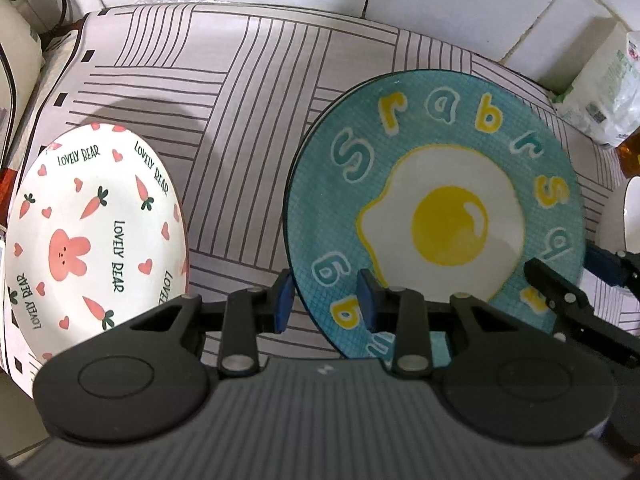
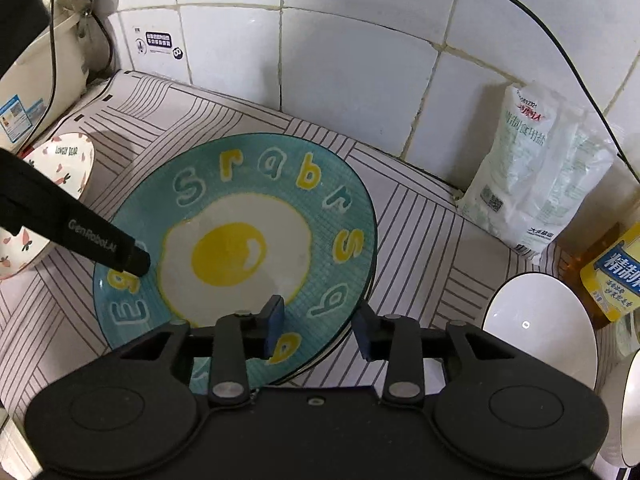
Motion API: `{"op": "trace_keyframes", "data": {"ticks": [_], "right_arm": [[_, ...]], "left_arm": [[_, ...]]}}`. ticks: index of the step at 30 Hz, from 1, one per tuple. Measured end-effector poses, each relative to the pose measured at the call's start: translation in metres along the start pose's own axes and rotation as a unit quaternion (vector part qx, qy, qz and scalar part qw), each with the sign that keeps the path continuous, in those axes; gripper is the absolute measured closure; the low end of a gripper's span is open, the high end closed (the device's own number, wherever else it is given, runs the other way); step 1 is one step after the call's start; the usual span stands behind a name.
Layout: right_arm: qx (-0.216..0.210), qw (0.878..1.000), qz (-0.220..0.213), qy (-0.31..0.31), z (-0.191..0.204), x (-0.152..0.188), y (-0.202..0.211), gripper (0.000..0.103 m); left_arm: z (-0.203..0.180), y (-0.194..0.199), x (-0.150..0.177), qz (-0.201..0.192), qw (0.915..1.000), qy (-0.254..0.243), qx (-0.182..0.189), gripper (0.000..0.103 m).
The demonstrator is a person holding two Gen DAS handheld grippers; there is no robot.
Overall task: Organize plates and bowls
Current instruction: 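Carry the egg plate onto the sun plate with both grippers and release, then move both grippers to the rim of the rabbit-print plate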
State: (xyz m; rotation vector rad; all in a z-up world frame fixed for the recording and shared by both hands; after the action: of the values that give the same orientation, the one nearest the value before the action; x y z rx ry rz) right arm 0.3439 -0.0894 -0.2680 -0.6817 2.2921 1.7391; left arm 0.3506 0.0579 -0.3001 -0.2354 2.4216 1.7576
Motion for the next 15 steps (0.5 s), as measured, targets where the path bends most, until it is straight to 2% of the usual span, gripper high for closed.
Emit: {"op": "trace_keyframes", "data": {"ticks": [3, 4, 9, 12, 15], "right_arm": [[0.026, 0.999, 0.013, 0.015, 0.000, 0.005, -0.001, 0.063], [0.022, 1.000, 0.007, 0.010, 0.000, 0.006, 0.000, 0.062], [-0.012, 0.999, 0.002, -0.044, -0.006, 0.013, 0.012, 0.062], [-0.047, 0.996, -0.015, -0.080, -0.009, 0.016, 0.037, 0.062], [-0.078, 0.993, -0.038, -0.080, -0.006, 0.018, 0.064, 0.062]], "left_arm": [[0.000, 0.007, 0.002, -0.008, 0.9999, 0.004, 0.007, 0.072], [0.001, 0.009, 0.003, -0.010, 0.9999, 0.005, 0.008, 0.072], [0.002, 0.033, 0.015, -0.023, 0.9997, -0.004, 0.008, 0.072], [0.006, 0.053, 0.020, -0.051, 0.9985, -0.009, 0.016, 0.072], [0.013, 0.074, 0.029, -0.074, 0.9969, -0.009, 0.024, 0.072]]}}
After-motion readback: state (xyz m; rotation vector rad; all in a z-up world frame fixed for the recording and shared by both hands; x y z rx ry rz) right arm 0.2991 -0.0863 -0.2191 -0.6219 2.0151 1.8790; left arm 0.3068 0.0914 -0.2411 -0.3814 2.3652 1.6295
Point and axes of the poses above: each gripper's, at about its wrist camera, not at the fingertips, and y roughly against the way its jaws point, z to its left, x to its underside, the point moved 8 cm from there along -y, roughly the way its jaws point, and after that the axes turned 13 degrees about x, right-handed, at the moved point
